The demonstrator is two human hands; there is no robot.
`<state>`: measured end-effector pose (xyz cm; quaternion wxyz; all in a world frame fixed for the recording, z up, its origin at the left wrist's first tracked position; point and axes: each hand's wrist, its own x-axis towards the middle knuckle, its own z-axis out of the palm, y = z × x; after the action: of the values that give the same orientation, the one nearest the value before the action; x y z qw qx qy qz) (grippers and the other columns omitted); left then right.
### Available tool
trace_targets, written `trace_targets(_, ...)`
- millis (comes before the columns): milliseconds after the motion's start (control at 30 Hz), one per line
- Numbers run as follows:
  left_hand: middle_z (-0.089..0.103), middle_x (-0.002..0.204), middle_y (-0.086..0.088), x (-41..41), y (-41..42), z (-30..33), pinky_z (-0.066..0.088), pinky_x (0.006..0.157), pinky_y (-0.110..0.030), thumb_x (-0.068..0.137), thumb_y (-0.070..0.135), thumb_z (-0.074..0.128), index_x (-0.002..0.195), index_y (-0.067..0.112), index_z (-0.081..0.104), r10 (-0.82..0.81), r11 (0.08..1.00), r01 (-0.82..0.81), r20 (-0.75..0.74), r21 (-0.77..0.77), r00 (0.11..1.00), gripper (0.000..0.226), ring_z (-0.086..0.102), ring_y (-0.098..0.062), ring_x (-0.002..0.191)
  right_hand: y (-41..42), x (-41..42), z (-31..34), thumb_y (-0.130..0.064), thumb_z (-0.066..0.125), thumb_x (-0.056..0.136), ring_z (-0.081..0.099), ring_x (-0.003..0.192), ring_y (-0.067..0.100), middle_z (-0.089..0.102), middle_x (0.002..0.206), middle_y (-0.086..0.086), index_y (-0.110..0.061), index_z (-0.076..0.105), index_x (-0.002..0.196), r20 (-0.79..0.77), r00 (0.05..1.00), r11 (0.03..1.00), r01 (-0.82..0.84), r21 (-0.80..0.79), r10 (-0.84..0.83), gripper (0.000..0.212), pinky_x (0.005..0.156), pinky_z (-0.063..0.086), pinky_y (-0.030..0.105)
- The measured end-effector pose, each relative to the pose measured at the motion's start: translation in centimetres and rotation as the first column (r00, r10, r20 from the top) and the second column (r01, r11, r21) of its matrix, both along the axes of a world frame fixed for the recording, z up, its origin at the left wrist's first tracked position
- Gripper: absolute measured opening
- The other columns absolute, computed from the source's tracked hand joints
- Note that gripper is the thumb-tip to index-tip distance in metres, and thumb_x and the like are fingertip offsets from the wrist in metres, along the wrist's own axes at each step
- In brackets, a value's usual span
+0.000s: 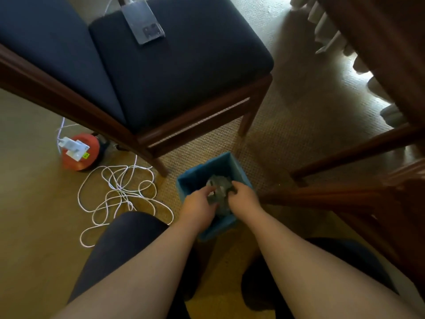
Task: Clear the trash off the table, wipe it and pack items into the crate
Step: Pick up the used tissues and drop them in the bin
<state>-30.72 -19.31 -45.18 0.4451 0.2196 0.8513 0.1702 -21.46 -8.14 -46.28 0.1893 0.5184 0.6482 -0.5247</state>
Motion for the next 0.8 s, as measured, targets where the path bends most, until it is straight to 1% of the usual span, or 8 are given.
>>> trace_targets(100, 0.068, 0.132, 0.0, 0.5, -0.7, 3.2, 0.055, 0.104, -0.043, 0.099, 0.025, 0.07, 0.142, 0.028, 0.058, 0.053, 0.998, -0.053, -0.013, 0.016, 0.998, 0.045, 0.065, -0.019, 0.119, -0.7, 1.3, 3.7, -0.021, 0.051, 0.106, 0.053, 0.134, 0.027, 0.056, 0.148, 0.007, -0.023, 0.05, 0.151, -0.094, 0.985, 0.989, 0.147, 0.008, -0.145, 0.045, 0.113, 0.047, 0.046)
trace_targets(167, 0.069, 0.125, 0.006, 1.0, -1.0, 7.1, 0.059, 0.098, -0.041, 0.1, 0.029, 0.07, 0.136, 0.029, 0.06, 0.112, 0.993, -0.113, 0.013, 0.044, 0.994, 0.038, 0.066, -0.012, 0.111, -1.4, 2.0, 7.8, -0.022, 0.052, 0.107, 0.056, 0.13, 0.019, 0.059, 0.142, 0.001, -0.025, 0.055, 0.147, -0.175, 0.961, 0.977, 0.21, -0.031, -0.213, 0.041, 0.102, 0.052, 0.034)
trace_targets(233, 0.069, 0.116, 0.011, 1.9, -1.1, 12.3, 0.061, 0.091, -0.035, 0.101, 0.029, 0.069, 0.13, 0.03, 0.061, 0.151, 0.984, -0.152, 0.023, 0.093, 0.988, 0.03, 0.066, -0.003, 0.102, -2.0, 2.7, 13.2, -0.024, 0.054, 0.107, 0.059, 0.122, 0.011, 0.062, 0.132, -0.005, -0.028, 0.059, 0.14, -0.258, 0.941, 0.974, 0.228, -0.003, -0.221, 0.034, 0.09, 0.052, 0.022)
trace_targets(300, 0.071, 0.11, 0.012, 3.2, -0.7, 18.7, 0.061, 0.086, -0.029, 0.101, 0.028, 0.069, 0.124, 0.03, 0.065, 0.17, 0.971, -0.17, 0.011, 0.168, 0.985, 0.023, 0.067, 0.001, 0.097, -2.4, 3.9, 19.7, -0.025, 0.056, 0.106, 0.06, 0.115, 0.001, 0.063, 0.128, -0.01, -0.03, 0.061, 0.136, -0.353, 0.912, 0.969, 0.241, 0.054, -0.207, 0.031, 0.091, 0.055, 0.019)
trace_targets(400, 0.073, 0.104, 0.012, 5.7, 0.6, 28.9, 0.064, 0.081, -0.032, 0.1, 0.025, 0.069, 0.115, 0.034, 0.066, 0.157, 0.936, -0.162, 0.04, 0.313, 0.987, 0.018, 0.07, 0.001, 0.092, -2.4, 7.1, 30.6, -0.026, 0.058, 0.105, 0.059, 0.115, -0.006, 0.06, 0.125, -0.018, -0.032, 0.06, 0.137, -0.5, 0.857, 0.949, 0.248, 0.194, -0.122, 0.032, 0.096, 0.054, 0.014)
trace_targets(567, 0.069, 0.099, 0.017, 10.9, 5.1, 42.9, 0.061, 0.07, -0.026, 0.095, 0.026, 0.072, 0.108, 0.041, 0.064, -0.072, 0.879, 0.088, -0.053, 0.469, 0.996, 0.021, 0.069, 0.002, 0.09, -0.1, 16.4, 44.4, -0.028, 0.058, 0.105, 0.057, 0.128, 0.0, 0.063, 0.134, -0.015, -0.023, 0.06, 0.142, -0.558, 0.83, 0.79, 0.34, 0.51, 0.004, 0.037, 0.106, 0.049, 0.021)
trace_targets(700, 0.066, 0.104, 0.028, 16.4, 9.9, 49.1, 0.06, 0.073, -0.027, 0.094, 0.035, 0.07, 0.106, 0.046, 0.064, -0.306, 0.775, 0.339, -0.152, 0.533, 0.94, 0.017, 0.068, 0.0, 0.093, 2.7, 26.0, 50.2, -0.029, 0.061, 0.103, 0.049, 0.131, -0.007, 0.06, 0.135, -0.021, -0.03, 0.063, 0.14, -0.461, 0.879, 0.615, 0.432, 0.66, -0.123, 0.037, 0.11, 0.034, 0.01)
trace_targets(800, 0.061, 0.104, 0.034, 20.5, 13.4, 50.5, 0.058, 0.072, -0.023, 0.098, 0.034, 0.069, 0.105, 0.046, 0.066, -0.44, 0.696, 0.481, -0.213, 0.533, 0.873, 0.015, 0.065, 0.001, 0.095, 4.2, 32.8, 51.3, -0.035, 0.059, 0.101, 0.042, 0.127, -0.015, 0.056, 0.131, -0.026, -0.034, 0.063, 0.139, -0.387, 0.892, 0.559, 0.449, 0.697, -0.234, 0.038, 0.107, 0.028, 0.004)
